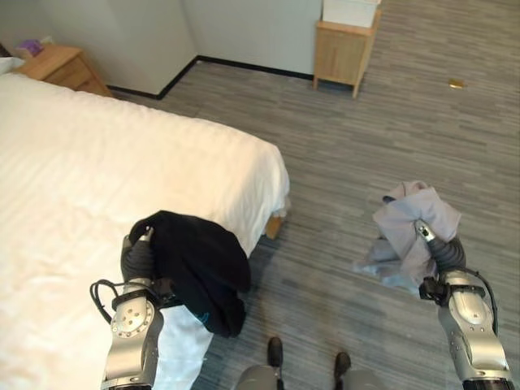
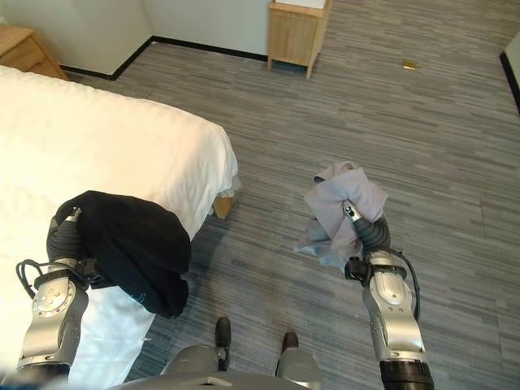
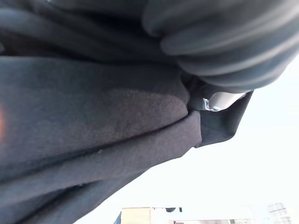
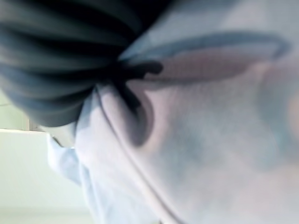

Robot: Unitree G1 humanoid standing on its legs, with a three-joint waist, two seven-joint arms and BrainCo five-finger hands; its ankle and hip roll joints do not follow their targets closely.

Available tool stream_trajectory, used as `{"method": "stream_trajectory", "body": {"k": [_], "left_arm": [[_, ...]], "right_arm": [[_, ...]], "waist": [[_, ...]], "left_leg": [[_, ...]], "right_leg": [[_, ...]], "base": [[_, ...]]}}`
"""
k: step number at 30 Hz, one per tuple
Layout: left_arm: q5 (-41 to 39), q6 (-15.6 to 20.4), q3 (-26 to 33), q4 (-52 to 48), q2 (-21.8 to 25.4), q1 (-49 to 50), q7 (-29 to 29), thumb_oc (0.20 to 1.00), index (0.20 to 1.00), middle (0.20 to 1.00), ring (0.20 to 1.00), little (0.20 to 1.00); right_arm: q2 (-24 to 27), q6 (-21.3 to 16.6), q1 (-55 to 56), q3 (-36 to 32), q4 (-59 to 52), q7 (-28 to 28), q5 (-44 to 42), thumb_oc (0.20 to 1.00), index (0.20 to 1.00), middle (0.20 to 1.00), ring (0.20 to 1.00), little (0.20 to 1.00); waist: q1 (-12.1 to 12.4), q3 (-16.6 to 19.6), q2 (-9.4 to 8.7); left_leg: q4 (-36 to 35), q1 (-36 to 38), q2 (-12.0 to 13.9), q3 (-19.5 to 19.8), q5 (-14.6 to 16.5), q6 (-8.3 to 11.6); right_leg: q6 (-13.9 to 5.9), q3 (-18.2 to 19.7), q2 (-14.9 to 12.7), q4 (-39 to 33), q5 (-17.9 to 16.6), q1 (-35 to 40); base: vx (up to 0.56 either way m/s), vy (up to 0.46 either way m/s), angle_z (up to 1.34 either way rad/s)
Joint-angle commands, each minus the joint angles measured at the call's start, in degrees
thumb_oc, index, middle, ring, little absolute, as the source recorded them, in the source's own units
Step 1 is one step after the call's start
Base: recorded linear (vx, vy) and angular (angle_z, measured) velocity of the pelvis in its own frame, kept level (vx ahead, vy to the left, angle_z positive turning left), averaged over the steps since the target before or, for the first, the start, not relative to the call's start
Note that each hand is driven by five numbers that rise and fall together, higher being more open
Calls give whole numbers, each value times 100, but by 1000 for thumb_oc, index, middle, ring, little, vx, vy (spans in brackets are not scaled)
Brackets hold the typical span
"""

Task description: Pick up bed clothes into laundry basket.

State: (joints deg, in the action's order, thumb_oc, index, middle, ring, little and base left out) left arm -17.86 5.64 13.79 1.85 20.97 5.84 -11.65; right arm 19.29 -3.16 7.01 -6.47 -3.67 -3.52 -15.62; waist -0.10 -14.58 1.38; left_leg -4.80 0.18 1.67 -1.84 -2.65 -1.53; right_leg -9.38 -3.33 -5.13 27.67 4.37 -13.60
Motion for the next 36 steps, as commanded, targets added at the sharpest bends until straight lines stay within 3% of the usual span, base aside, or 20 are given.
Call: {"method": "stream_trajectory", "body": {"k": [1,3,4,5,7,10,12,14,15,16,18,21,22,24,26,28,30,33,36], "left_arm": [[-20,399,241,-341,415,-413,-77,200,200,200,200,200],[0,394,205,-307,468,-535,-116,200,200,200,200,200],[34,411,180,-283,466,-553,-97,200,200,200,200,200],[34,412,182,-281,466,-552,-96,200,200,200,200,200],[-4,452,125,-288,422,-541,-50,200,200,200,200,200],[-42,426,92,-329,344,-509,41,200,200,200,200,200],[-86,392,-22,-315,261,-486,115,200,200,200,200,200],[-169,358,-157,-310,145,-557,183,200,200,200,200,200],[-169,358,-156,-309,146,-558,183,200,200,200,200,200],[-259,350,-264,-342,130,-576,278,200,200,200,200,200],[-304,327,-365,-396,103,-674,330,200,200,200,200,200],[-327,311,-614,-352,86,-967,355,200,200,200,200,200],[-311,313,-805,-325,100,-1114,381,200,200,200,200,200],[-297,320,-876,-307,92,-1157,387,200,200,200,200,200],[-249,319,-973,-290,81,-1267,410,200,200,200,200,200],[-154,327,-993,-256,65,-1272,412,200,200,200,200,200],[-95,323,-959,-221,60,-1215,412,200,200,200,200,200],[-35,299,-806,-177,94,-1081,383,200,200,200,200,200],[-80,327,-677,-160,166,-963,377,200,200,200,200,200]], "right_arm": [[50,-385,-115,-437,-380,-64,24,200,200,200,200,200],[30,-434,-142,-425,-371,-142,2,200,200,200,200,200],[-16,-423,-163,-374,-392,-126,17,200,200,200,200,200],[-17,-422,-162,-371,-393,-127,20,200,200,200,200,200],[-26,-420,-184,-343,-398,-104,56,200,200,200,200,200],[40,-408,-300,-212,-387,-58,98,200,200,200,200,200],[113,-370,-358,-148,-344,-44,133,200,200,200,200,200],[223,-372,-381,-150,-401,-41,94,200,200,200,200,200],[222,-371,-382,-149,-401,-41,93,200,200,200,200,200],[344,-420,-408,-127,-327,-13,-157,200,200,200,200,200],[449,-439,-480,-180,-258,-125,-191,200,200,200,200,200],[502,-453,-431,-348,-433,-240,-220,200,200,200,200,200],[454,-509,-354,-461,-513,-265,-323,200,200,200,200,200],[433,-517,-293,-486,-521,-279,-297,200,200,200,200,200],[429,-487,-168,-511,-491,-287,-190,200,200,200,200,200],[464,-454,-72,-484,-464,-251,-16,200,200,200,200,200],[510,-427,-86,-452,-436,-215,33,200,200,200,200,200],[514,-376,-174,-401,-364,-191,74,200,200,200,200,200],[429,-307,-252,-374,-373,-112,114,200,200,200,200,200]], "waist": [[-135,144,-104],[-191,112,-129],[-273,146,-109],[-275,151,-91],[-320,194,-70],[-318,351,-76],[-379,409,-50],[-413,411,61],[-431,420,54],[-366,344,-29],[-282,202,-193],[-178,30,-300],[-118,26,-305],[-87,44,-290],[-38,93,-216],[91,129,-125],[190,199,-127],[293,314,-137],[415,516,-170]], "left_leg": [[61,564,-144,186,550,138],[22,714,-84,185,690,227],[-2,927,83,138,838,351],[-4,933,104,137,854,354],[26,1193,192,141,1026,451],[237,1568,381,54,1233,612],[678,1620,580,-28,998,719],[1719,1340,795,-76,280,902],[1726,1317,789,-55,274,902],[3126,857,829,-90,-332,978],[3903,427,676,-23,-394,927],[3577,-371,591,-160,-41,800],[3162,-764,496,-169,-27,766],[2863,-862,439,-155,-19,752],[1884,-1052,381,-125,-18,700],[825,-1190,344,42,-508,751],[177,-1261,296,72,-761,851],[136,-1265,262,-77,-985,901],[521,-1279,128,76,-769,717]], "right_leg": [[152,-20,327,-1423,-274,94],[95,-231,84,-2187,-583,-123],[-28,-393,-105,-2711,-835,-313],[-34,-405,-83,-2768,-859,-281],[-138,-521,-294,-2894,-1020,-377],[-144,-1228,-522,-2846,-1230,-220],[-19,-1313,-446,-2569,-1208,-121],[205,-1511,-247,-2441,-996,134],[205,-1526,-260,-2446,-1000,128],[509,-1544,-54,-2533,-701,592],[691,-1390,37,-2634,-492,936],[654,-1038,91,-2800,-302,1427],[608,-879,41,-2832,-194,1606],[594,-812,31,-2839,-126,1659],[541,-743,87,-2860,4,1863],[508,-582,198,-2932,172,2159],[497,-461,237,-2987,315,2448],[508,-229,245,-3066,460,2810],[400,-95,10,-3008,633,3078]], "base": [[292,-104,52],[395,-182,53],[382,-174,42],[409,-168,15],[394,-162,-9],[481,-222,-19],[463,-252,-30],[359,-248,-21],[472,-385,-13],[472,-376,-11],[482,-382,-28],[431,-145,-66],[485,-21,-37],[305,29,-30],[384,51,-43],[516,41,-55],[513,8,-68],[464,60,-74],[480,141,-7]]}}
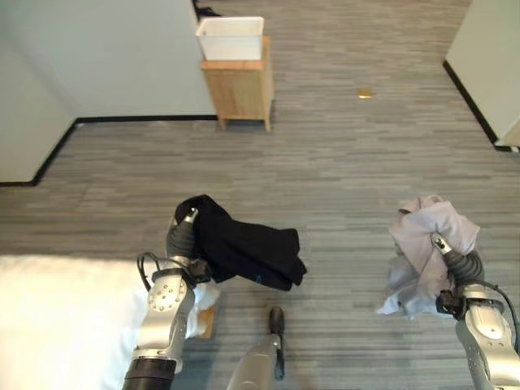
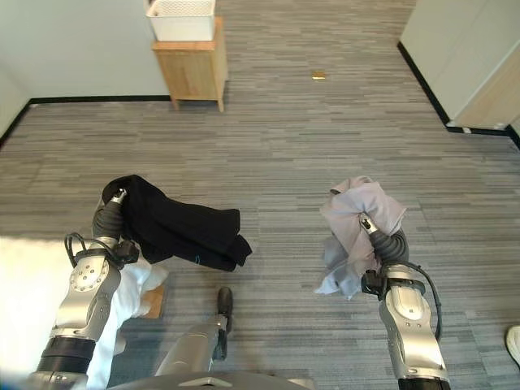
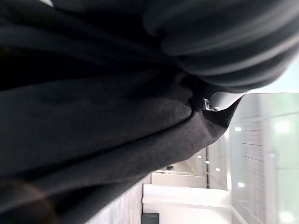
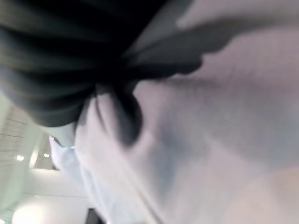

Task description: Pick up bed clothes into laundry basket.

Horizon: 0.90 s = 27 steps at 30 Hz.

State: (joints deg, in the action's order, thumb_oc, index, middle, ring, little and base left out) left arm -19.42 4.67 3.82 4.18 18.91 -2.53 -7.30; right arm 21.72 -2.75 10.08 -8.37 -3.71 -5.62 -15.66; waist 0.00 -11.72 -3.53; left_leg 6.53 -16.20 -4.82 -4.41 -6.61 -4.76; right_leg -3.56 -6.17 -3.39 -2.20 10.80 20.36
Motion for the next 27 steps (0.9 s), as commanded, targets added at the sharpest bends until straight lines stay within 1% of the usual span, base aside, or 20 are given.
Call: {"method": "stream_trajectory", "body": {"k": [1,2,4,5,6,7,8,11,12,13,14,16,17,19,21,23,24,25,26,27], "left_arm": [[82,422,348,-394,394,-92,-84,200,200,200,200,200],[83,414,395,-429,440,-23,-91,200,200,200,200,200],[27,388,607,-509,445,215,-165,200,200,200,200,200],[-36,387,667,-522,438,287,-191,200,200,200,200,200],[-88,381,698,-506,421,370,-196,200,200,200,200,200],[-97,378,713,-466,443,421,-216,200,200,200,200,200],[-59,361,718,-419,461,465,-198,200,200,200,200,200],[-54,362,771,-505,496,552,-138,200,200,200,200,200],[-54,355,787,-515,503,605,-74,200,200,200,200,200],[-46,352,781,-466,508,596,-67,200,200,200,200,200],[-46,353,780,-465,508,596,-67,200,200,200,200,200],[17,337,835,-397,448,592,-58,200,200,200,200,200],[25,342,874,-388,414,604,-57,200,200,200,200,200],[20,369,885,-350,391,581,-62,200,200,200,200,200],[77,388,850,-309,444,484,-71,200,200,200,200,200],[122,389,840,-343,427,490,-40,200,200,200,200,200],[138,372,829,-353,409,505,-46,200,200,200,200,200],[140,368,832,-360,403,511,-48,200,200,200,200,200],[-10,376,727,-350,359,476,1,200,200,200,200,200],[-79,365,692,-337,329,451,-22,200,200,200,200,200]], "right_arm": [[121,-387,-611,-147,-345,97,110,200,200,200,200,200],[87,-393,-728,-91,-319,80,107,200,200,200,200,200],[-29,-406,-1069,196,-195,90,124,200,200,200,200,200],[-66,-394,-1164,328,-184,117,144,200,200,200,200,200],[-84,-362,-1230,415,-143,154,150,200,200,200,200,200],[-134,-331,-1249,474,-135,221,105,200,200,200,200,200],[-136,-314,-1250,508,-121,272,90,200,200,200,200,200],[-155,-297,-1139,406,-134,310,30,200,200,200,200,200],[-131,-286,-1026,261,-118,267,-6,200,200,200,200,200],[-127,-312,-980,208,-104,216,-41,200,200,200,200,200],[-127,-312,-979,208,-104,216,-41,200,200,200,200,200],[-129,-329,-843,37,-83,101,-2,200,200,200,200,200],[-117,-323,-802,-19,-80,78,46,200,200,200,200,200],[-108,-320,-754,-122,-96,26,99,200,200,200,200,200],[-74,-326,-736,-167,-99,13,190,200,200,200,200,200],[-7,-315,-766,-135,-17,100,205,200,200,200,200,200],[35,-296,-792,-90,50,129,206,200,200,200,200,200],[44,-303,-799,-85,63,130,203,200,200,200,200,200],[120,-282,-811,10,66,186,137,200,200,200,200,200],[167,-304,-834,105,69,257,24,200,200,200,200,200]], "waist": [[465,290,266],[489,314,227],[740,286,231],[776,245,279],[719,185,407],[616,134,490],[471,52,514],[338,3,554],[232,-2,534],[211,12,490],[207,8,499],[207,65,360],[177,91,367],[32,122,375],[-81,131,365],[-81,203,350],[-90,239,356],[-110,240,370],[-168,189,403],[-115,142,361]], "left_leg": [[-395,317,677,370,-189,914],[-243,357,571,319,-8,771],[-177,624,498,96,256,485],[-214,865,462,25,375,389],[-339,1147,519,26,405,320],[-463,1384,553,57,438,278],[-701,1702,516,87,487,263],[-840,1963,533,164,535,308],[-943,2177,545,285,645,405],[-952,2217,541,333,720,460],[-951,2223,552,339,723,462],[-1048,2477,580,416,989,608],[-1096,2612,646,430,1083,654],[-1073,2914,788,560,1288,748],[-962,3191,979,702,1446,852],[-702,3307,1125,710,1480,958],[-406,3346,1218,751,1329,1003],[-373,3327,1238,769,1348,1015],[753,3005,1333,815,582,1112],[1650,2621,1308,875,158,1106]], "right_leg": [[-280,173,-347,263,-40,-330],[-334,207,-459,718,-157,-544],[-539,-28,-825,2432,-994,-1206],[-563,-208,-975,3121,-1365,-1489],[-561,-241,-855,3635,-1486,-1896],[-558,-264,-646,3826,-1403,-2236],[-508,-330,-449,3882,-1101,-2648],[-424,-616,-333,3378,-895,-2993],[-392,-767,-355,2542,-849,-3090],[-376,-740,-347,1970,-829,-3045],[-374,-750,-335,1941,-843,-3022],[-504,-825,-423,508,-1198,-2983],[-586,-834,-469,204,-1390,-3056],[-722,-513,-514,-15,-1591,-3310],[-808,-223,-545,146,-1692,-3429],[-742,-439,-603,350,-1768,-3354],[-670,-481,-548,501,-1717,-3344],[-660,-501,-542,534,-1690,-3352],[-434,-575,-427,719,-1508,-3126],[-260,-606,-362,732,-1358,-2901]], "base": [[444,197,35],[352,242,28],[313,287,-25],[384,323,-77],[417,331,-63],[432,279,-31],[432,203,12],[383,53,37],[435,-84,44],[414,-75,67],[426,-143,63],[575,-186,46],[588,-163,16],[564,-137,10],[536,-194,34],[507,-251,55],[367,-199,25],[458,-281,-36],[423,-308,-25],[572,-481,11]]}}
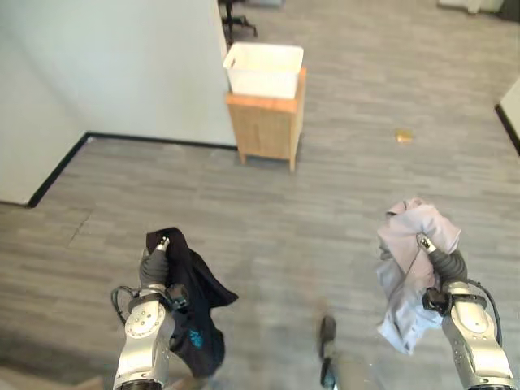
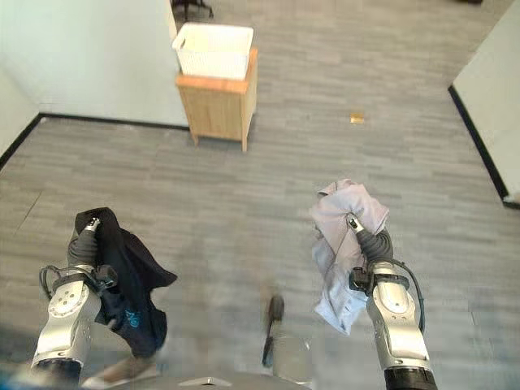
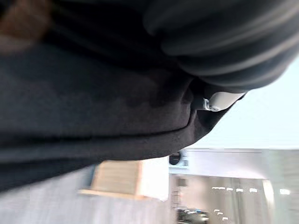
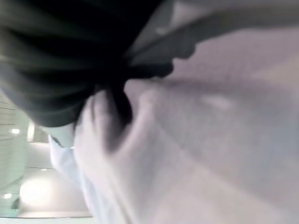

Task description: Pick up bed clothes into laundry basket.

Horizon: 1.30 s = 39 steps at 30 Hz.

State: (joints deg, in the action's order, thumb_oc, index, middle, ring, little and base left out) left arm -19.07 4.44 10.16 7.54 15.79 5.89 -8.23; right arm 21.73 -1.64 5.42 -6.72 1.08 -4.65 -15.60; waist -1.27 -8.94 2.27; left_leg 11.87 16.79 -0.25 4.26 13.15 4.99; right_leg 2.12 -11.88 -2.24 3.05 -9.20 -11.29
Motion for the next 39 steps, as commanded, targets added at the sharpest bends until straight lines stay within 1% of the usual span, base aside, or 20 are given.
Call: {"method": "stream_trajectory", "body": {"k": [1,3,5,8,9,11,12,15,17,20,22,23,26,27,29,33,34,35,37,39], "left_arm": [[-109,366,47,-715,654,-435,89,200,200,200,200,200],[-142,370,-17,-755,682,-473,127,200,200,200,200,200],[-210,325,-87,-764,666,-560,102,200,200,200,200,200],[-326,332,-182,-716,629,-647,114,200,200,200,200,200],[-326,333,-184,-715,630,-647,114,200,200,200,200,200],[-284,337,-264,-631,629,-696,88,200,200,200,200,200],[-225,349,-263,-578,605,-658,79,200,200,200,200,200],[-132,365,-236,-552,578,-608,64,200,200,200,200,200],[-91,346,-209,-531,588,-602,53,200,200,200,200,200],[-108,373,-201,-572,583,-523,83,200,200,200,200,200],[-112,351,-206,-546,607,-491,108,200,200,200,200,200],[-89,337,-189,-528,651,-501,33,200,200,200,200,200],[-163,332,-166,-569,670,-493,-13,200,200,200,200,200],[-158,324,-189,-574,692,-484,4,200,200,200,200,200],[-83,305,-197,-587,788,-486,27,200,200,200,200,200],[-112,313,-141,-629,864,-506,28,200,200,200,200,200],[-92,325,-121,-601,862,-482,55,200,200,200,200,200],[-44,322,-160,-548,886,-508,47,200,200,200,200,200],[-4,341,-252,-441,917,-665,24,200,200,200,200,200],[79,369,-307,-434,908,-684,22,200,200,200,200,200]], "right_arm": [[209,-446,-437,16,-428,220,-111,200,200,200,200,200],[268,-461,-455,98,-386,246,-296,200,200,200,200,200],[340,-412,-454,73,-384,153,-270,200,200,200,200,200],[309,-450,-390,18,-486,140,-407,200,200,200,200,200],[309,-450,-387,16,-487,141,-408,200,200,200,200,200],[284,-473,-292,36,-532,137,-319,200,200,200,200,200],[314,-449,-239,88,-537,193,-204,200,200,200,200,200],[338,-442,-250,137,-539,245,-135,200,200,200,200,200],[347,-398,-298,223,-550,325,-65,200,200,200,200,200],[254,-324,-433,436,-583,492,-1,200,200,200,200,200],[153,-306,-535,513,-524,485,34,200,200,200,200,200],[72,-326,-650,654,-507,468,89,200,200,200,200,200],[-92,-314,-824,852,-506,512,46,200,200,200,200,200],[-97,-312,-815,872,-477,519,80,200,200,200,200,200],[-120,-271,-791,894,-462,526,167,200,200,200,200,200],[-121,-249,-808,926,-456,556,73,200,200,200,200,200],[-122,-250,-773,848,-424,538,22,200,200,200,200,200],[-95,-251,-727,819,-418,515,32,200,200,200,200,200],[-98,-255,-662,788,-454,484,23,200,200,200,200,200],[-80,-292,-652,789,-499,504,46,200,200,200,200,200]], "waist": [[46,-212,-335],[247,-378,-502],[433,-521,-549],[539,-518,-510],[546,-519,-517],[656,-429,-327],[771,-350,-265],[795,-256,-253],[807,-141,-204],[1015,100,-199],[1066,182,-288],[1153,194,-385],[1139,77,-297],[1054,18,-225],[867,-85,-109],[787,-167,-66],[699,-210,-153],[605,-212,-186],[533,-185,-260],[530,-168,-314]], "left_leg": [[2086,-1018,792,-34,-2081,135],[2924,-1505,676,-146,-2045,40],[3173,-2180,671,-305,-1899,26],[1997,-2776,1006,-761,-1978,119],[1980,-2761,1000,-771,-1986,119],[147,-2984,991,-946,-2056,128],[-941,-2893,872,-802,-2413,180],[-1602,-2993,840,-929,-2558,287],[-1522,-3007,846,-1262,-2677,293],[-1316,-2852,725,-1149,-2632,142],[-995,-2848,584,-1209,-2319,-70],[-775,-2829,415,-1291,-2069,-248],[-916,-2250,187,-1396,-1792,-620],[-998,-2063,149,-1360,-1726,-673],[-1190,-1631,93,-1198,-1559,-736],[-1382,-1305,189,-1115,-1459,-591],[-1443,-1160,187,-953,-1333,-473],[-1459,-1100,192,-772,-1276,-433],[-1452,-1074,210,-530,-1180,-397],[-1433,-1005,250,-432,-1079,-364]], "right_leg": [[-670,-91,-461,189,746,490],[-452,4,-362,112,1010,903],[-420,83,-343,48,1201,1281],[-477,41,-331,-106,1419,1700],[-477,47,-338,-108,1419,1703],[-595,38,-196,-232,1606,1981],[-660,69,-144,-287,1760,2271],[-714,58,-197,-374,1901,2562],[-737,74,-214,-420,1993,2832],[-871,86,-414,-336,2125,3027],[-1025,69,-779,186,1951,2933],[-1187,191,-1063,1001,1587,2613],[-1267,245,-1455,2848,237,1897],[-1212,276,-1427,3223,177,1686],[-1093,262,-1313,3479,583,1084],[-1028,-338,-1549,2348,754,764],[-1067,-238,-1302,1191,900,742],[-1109,141,-1008,636,967,762],[-1209,738,-823,67,834,754],[-1283,786,-809,-21,731,729]], "base": [[426,-437,49],[412,-406,11],[398,-238,3],[398,-82,-29],[461,37,-3],[670,91,-14],[554,70,-27],[466,64,-24],[392,86,-10],[474,179,13],[371,247,-29],[274,277,-29],[264,362,-16],[296,306,12],[346,195,28],[281,-32,51],[358,-181,60],[417,-215,75],[274,-145,83],[229,-142,100]]}}
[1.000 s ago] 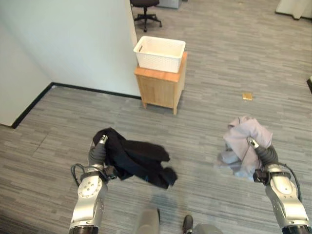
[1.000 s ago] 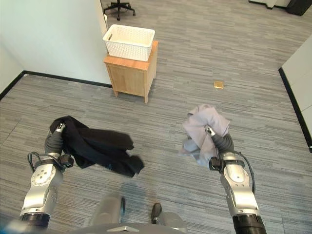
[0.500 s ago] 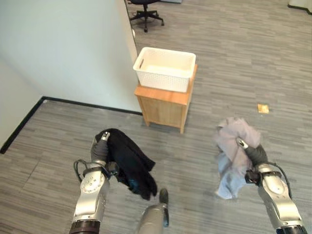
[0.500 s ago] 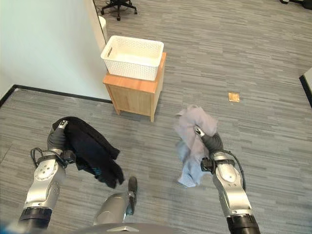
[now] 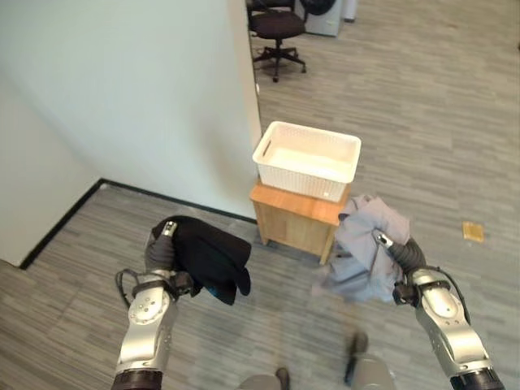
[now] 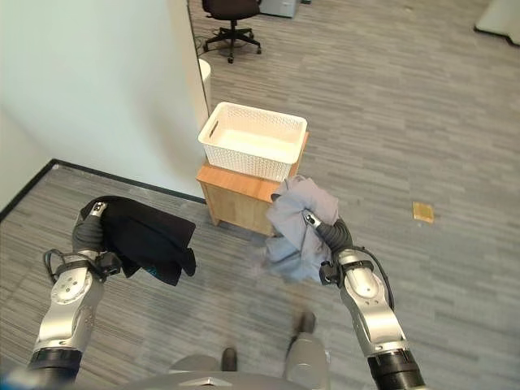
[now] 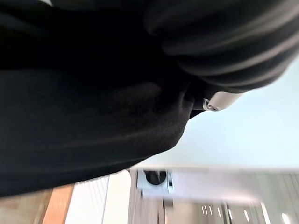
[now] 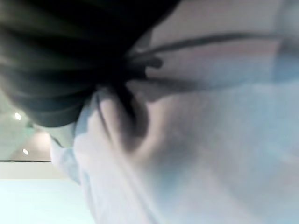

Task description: Pick up bed clothes into laundry basket.

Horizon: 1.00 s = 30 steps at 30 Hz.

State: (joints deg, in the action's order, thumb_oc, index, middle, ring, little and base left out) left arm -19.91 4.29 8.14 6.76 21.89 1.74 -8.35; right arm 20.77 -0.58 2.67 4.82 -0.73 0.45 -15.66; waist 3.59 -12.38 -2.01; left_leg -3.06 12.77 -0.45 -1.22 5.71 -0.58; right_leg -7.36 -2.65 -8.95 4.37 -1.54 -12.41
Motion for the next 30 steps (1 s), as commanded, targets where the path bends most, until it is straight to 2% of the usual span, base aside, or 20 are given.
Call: {"method": "stream_trajectory", "body": {"k": [1,4,9,11,16,18,20,21,22,24,26,28,29,30], "left_arm": [[148,362,-69,-398,279,-199,92,200,200,200,200,200],[80,386,-39,-390,166,-53,117,200,200,200,200,200],[-89,322,-89,-342,67,-21,145,200,200,200,200,200],[-111,331,-112,-341,48,-36,137,200,200,200,200,200],[-155,334,-172,-252,37,-142,90,200,200,200,200,200],[-234,322,-259,-148,41,-249,96,200,200,200,200,200],[-216,301,-297,-110,51,-283,127,200,200,200,200,200],[-209,283,-366,-66,45,-332,164,200,200,200,200,200],[-212,277,-414,-57,37,-384,202,200,200,200,200,200],[-187,274,-524,-103,-19,-433,287,200,200,200,200,200],[-168,274,-552,-107,-40,-455,296,200,200,200,200,200],[-153,290,-608,-92,-95,-490,309,200,200,200,200,200],[-90,307,-710,-34,-93,-580,277,200,200,200,200,200],[-88,312,-717,-25,-94,-584,275,200,200,200,200,200]], "right_arm": [[-9,-358,-293,-368,-378,72,8,200,200,200,200,200],[36,-364,-308,-325,-315,141,-7,200,200,200,200,200],[161,-387,-379,-352,-354,154,-105,200,200,200,200,200],[226,-385,-452,-311,-343,167,-119,200,200,200,200,200],[279,-422,-504,-276,-365,136,-94,200,200,200,200,200],[339,-443,-504,-194,-493,170,-124,200,200,200,200,200],[387,-458,-439,-196,-567,220,-135,200,200,200,200,200],[437,-463,-379,-217,-596,245,-134,200,200,200,200,200],[484,-452,-330,-233,-607,263,-130,200,200,200,200,200],[527,-404,-192,-169,-666,405,-140,200,200,200,200,200],[520,-393,-156,-143,-685,443,-139,200,200,200,200,200],[482,-374,-39,-108,-721,526,-173,200,200,200,200,200],[446,-399,72,-76,-727,542,-174,200,200,200,200,200],[445,-401,78,-80,-729,542,-173,200,200,200,200,200]], "waist": [[96,241,83],[135,350,60],[148,465,117],[167,458,157],[108,452,226],[18,389,281],[-9,299,267],[-52,216,240],[-76,145,195],[-74,32,167],[-89,19,189],[-149,39,224],[-166,86,276],[-156,91,266]], "left_leg": [[120,-612,268,192,-303,188],[152,-575,367,263,-288,264],[279,-666,554,467,-309,412],[297,-646,669,525,-319,503],[388,-707,768,557,-396,592],[791,-876,888,580,-600,717],[1366,-1090,882,609,-875,795],[1870,-1324,862,577,-1017,811],[2360,-1501,808,563,-1103,806],[2797,-1812,564,700,-1112,750],[2639,-1892,553,682,-1065,743],[1930,-1921,650,465,-944,735],[1108,-1907,673,262,-945,707],[1048,-1875,664,249,-974,704]], "right_leg": [[-304,-166,-153,-134,36,928],[-224,-289,-103,-294,-12,1099],[-59,-518,59,-330,214,1352],[3,-718,121,-296,292,1407],[86,-793,191,-152,456,1402],[221,-834,329,-127,579,1454],[308,-824,408,-186,627,1577],[356,-853,414,-240,628,1660],[406,-823,395,-266,632,1721],[465,-682,372,-375,698,1906],[452,-663,352,-388,714,1939],[389,-690,314,-459,748,2006],[334,-718,328,-509,781,2053],[331,-712,317,-511,783,2055]], "base": [[198,-160,89],[185,-179,15],[109,-137,13],[121,-163,-2],[70,-111,-3],[80,-195,13],[64,-193,-4],[49,-218,-13],[50,-194,-15],[99,-115,-7],[112,-16,-24],[206,51,-14],[182,61,-4],[172,80,-1]]}}
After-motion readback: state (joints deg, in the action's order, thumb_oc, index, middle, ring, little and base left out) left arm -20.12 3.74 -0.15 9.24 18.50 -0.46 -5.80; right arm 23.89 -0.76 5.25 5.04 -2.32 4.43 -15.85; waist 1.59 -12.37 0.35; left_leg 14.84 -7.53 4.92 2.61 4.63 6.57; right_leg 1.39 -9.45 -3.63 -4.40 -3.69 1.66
